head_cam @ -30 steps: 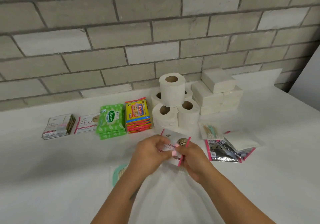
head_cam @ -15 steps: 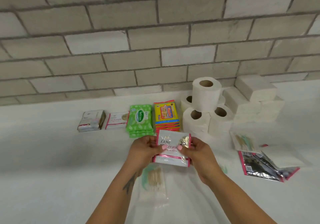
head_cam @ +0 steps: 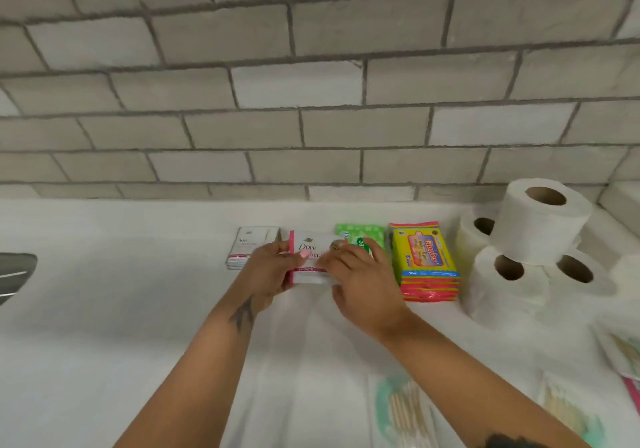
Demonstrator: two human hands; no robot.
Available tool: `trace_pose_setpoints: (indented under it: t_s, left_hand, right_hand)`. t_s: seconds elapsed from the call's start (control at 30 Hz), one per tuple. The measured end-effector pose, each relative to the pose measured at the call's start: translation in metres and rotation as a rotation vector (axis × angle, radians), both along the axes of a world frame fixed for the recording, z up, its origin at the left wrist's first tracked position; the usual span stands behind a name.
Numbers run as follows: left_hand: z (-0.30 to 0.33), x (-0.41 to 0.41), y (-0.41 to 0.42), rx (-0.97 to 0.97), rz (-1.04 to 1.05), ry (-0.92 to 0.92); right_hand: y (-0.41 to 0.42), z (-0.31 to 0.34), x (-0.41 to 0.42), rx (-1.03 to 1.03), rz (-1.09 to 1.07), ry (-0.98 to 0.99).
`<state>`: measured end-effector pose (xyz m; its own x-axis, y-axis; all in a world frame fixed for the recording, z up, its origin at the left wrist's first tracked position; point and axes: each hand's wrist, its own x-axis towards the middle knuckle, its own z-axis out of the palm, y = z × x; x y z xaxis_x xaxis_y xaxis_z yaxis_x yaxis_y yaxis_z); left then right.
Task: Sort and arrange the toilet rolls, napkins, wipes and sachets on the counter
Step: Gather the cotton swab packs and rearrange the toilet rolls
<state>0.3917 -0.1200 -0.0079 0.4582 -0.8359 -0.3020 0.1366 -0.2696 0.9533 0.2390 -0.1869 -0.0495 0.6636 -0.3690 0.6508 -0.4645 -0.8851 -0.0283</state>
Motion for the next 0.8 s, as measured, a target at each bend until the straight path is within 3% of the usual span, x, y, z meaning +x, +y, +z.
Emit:
trace_pose_setpoints:
  t_s: [0.17, 0.33, 0.47, 0.8]
  left_hand:
    - [0.002, 0.040, -0.038, 0.098, 0.047, -0.208]
    - [-0.004, 0.063, -0.072, 0.233, -0.018, -0.790]
    - [-0.020, 0.071, -0.088, 0.327, -0.022, -0.941]
    - [-0.051, 0.070, -0.094, 0.503, -0.188, -1.481]
  right_hand:
    - [-0.034, 0.004, 0.041, -0.042, -0.046, 0.113]
    - [-0.057, 0.004, 0.069, -0.060, -0.154, 0.345]
    - [-0.062, 0.004, 0.083, 0.024, -0.170, 0.631]
    - [-0.067, -0.008, 0.099, 0.109, -0.195, 0.843]
